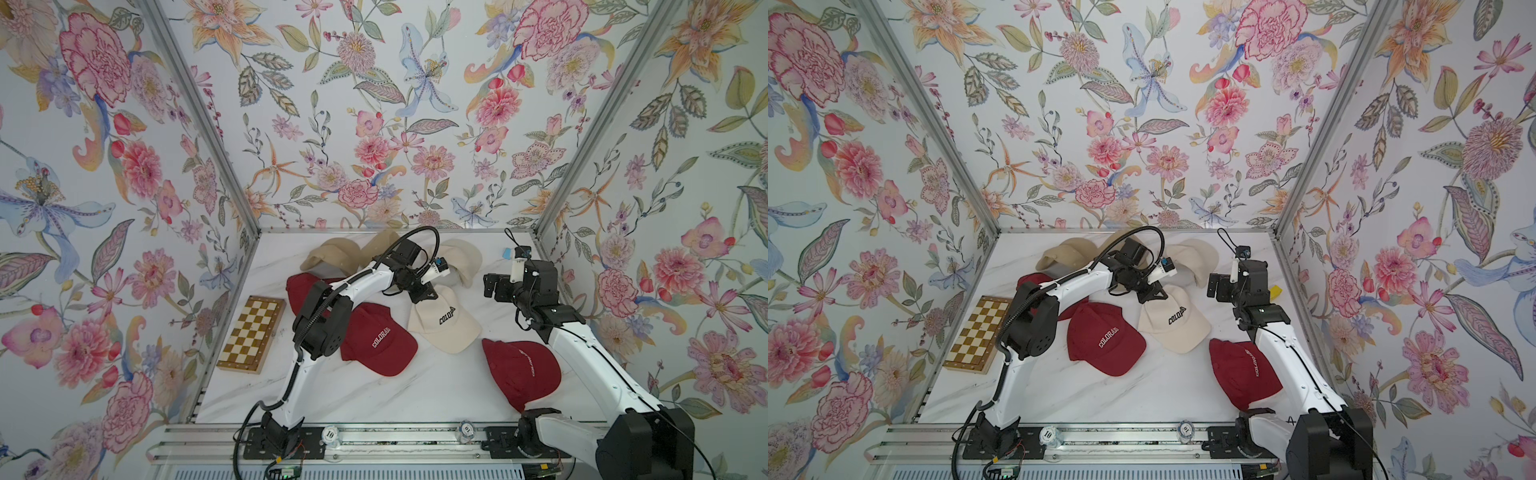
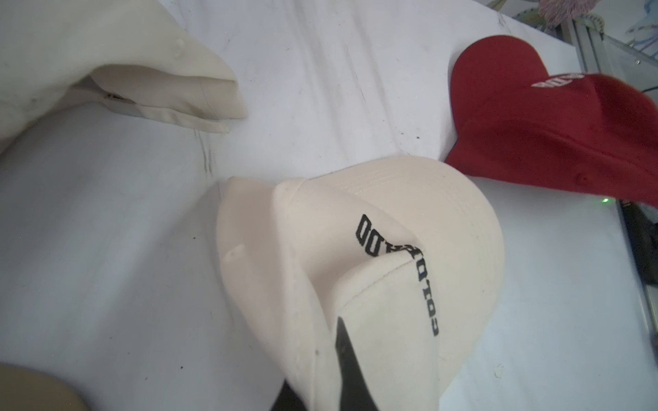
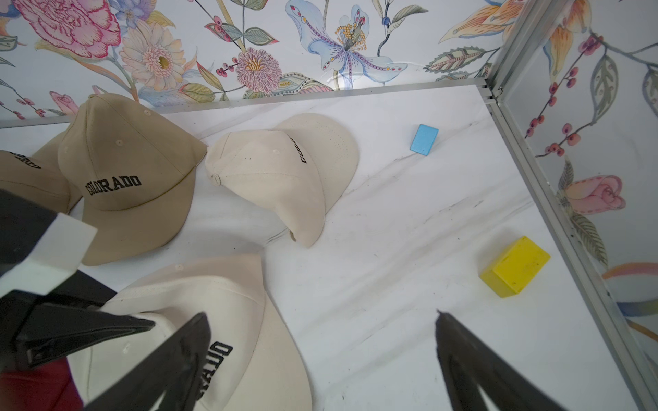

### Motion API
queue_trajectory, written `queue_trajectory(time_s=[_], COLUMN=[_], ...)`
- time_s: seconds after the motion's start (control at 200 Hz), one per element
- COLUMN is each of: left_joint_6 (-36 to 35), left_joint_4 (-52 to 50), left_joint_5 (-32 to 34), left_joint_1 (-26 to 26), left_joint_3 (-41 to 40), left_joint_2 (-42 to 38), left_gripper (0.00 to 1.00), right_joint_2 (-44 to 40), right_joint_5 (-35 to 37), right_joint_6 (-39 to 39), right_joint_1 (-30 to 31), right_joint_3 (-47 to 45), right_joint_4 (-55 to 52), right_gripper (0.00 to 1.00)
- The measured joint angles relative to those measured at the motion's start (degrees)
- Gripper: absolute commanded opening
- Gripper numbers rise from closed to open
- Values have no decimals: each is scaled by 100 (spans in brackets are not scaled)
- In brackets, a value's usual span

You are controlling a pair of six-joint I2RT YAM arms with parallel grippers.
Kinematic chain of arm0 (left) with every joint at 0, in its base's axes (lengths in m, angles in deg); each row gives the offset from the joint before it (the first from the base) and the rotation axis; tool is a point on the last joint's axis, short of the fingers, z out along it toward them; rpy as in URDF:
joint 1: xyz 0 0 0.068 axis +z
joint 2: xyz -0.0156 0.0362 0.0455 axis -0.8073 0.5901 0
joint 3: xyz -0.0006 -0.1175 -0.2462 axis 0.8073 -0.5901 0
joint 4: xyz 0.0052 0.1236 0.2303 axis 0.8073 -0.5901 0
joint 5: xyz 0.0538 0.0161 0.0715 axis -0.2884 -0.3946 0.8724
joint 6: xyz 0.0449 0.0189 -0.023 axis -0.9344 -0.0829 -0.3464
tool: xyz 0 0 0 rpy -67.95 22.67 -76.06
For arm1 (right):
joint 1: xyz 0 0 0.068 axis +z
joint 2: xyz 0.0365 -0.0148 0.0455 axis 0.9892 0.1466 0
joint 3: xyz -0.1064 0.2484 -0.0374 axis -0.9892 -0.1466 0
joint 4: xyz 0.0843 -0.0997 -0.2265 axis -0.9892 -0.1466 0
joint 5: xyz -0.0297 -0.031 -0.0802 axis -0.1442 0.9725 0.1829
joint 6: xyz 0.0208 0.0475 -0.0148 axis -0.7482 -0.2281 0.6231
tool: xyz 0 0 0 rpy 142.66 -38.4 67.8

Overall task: Stack the baseball caps by color
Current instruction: Pick up the baseball cap from the center of the board.

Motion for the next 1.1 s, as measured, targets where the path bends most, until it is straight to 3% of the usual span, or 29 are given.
queue_trajectory(time_s=[0.205,0.385,0.626,0.871,1.101], left_joint_6=[210,566,1198,1880,2396], left_joint_4=[-28,262,1547,3025,3954], left_joint_5=[24,334,968,1222,1036], left_joint_1=[33,48,50,68,227], left_joint_3=[120,-70,-1141,-2647,-3440], left_joint_2=[-299,-1340,-3147,-3783,-4030], left_gripper=[0,0,0,0,0], right_joint_2=[0,22,140,629,1237], right_joint_5=[-455,-1364,-3104,-4870,-5532], right_joint_6=[-42,-166,-807,-2072,-2887], right_joint_1=[-31,-111,-299,-483,-442], right_joint_3=[0,7,-15,-155,-184], right_joint_4=[15,127,1150,3237,4240], right_gripper=[99,99,99,100,77])
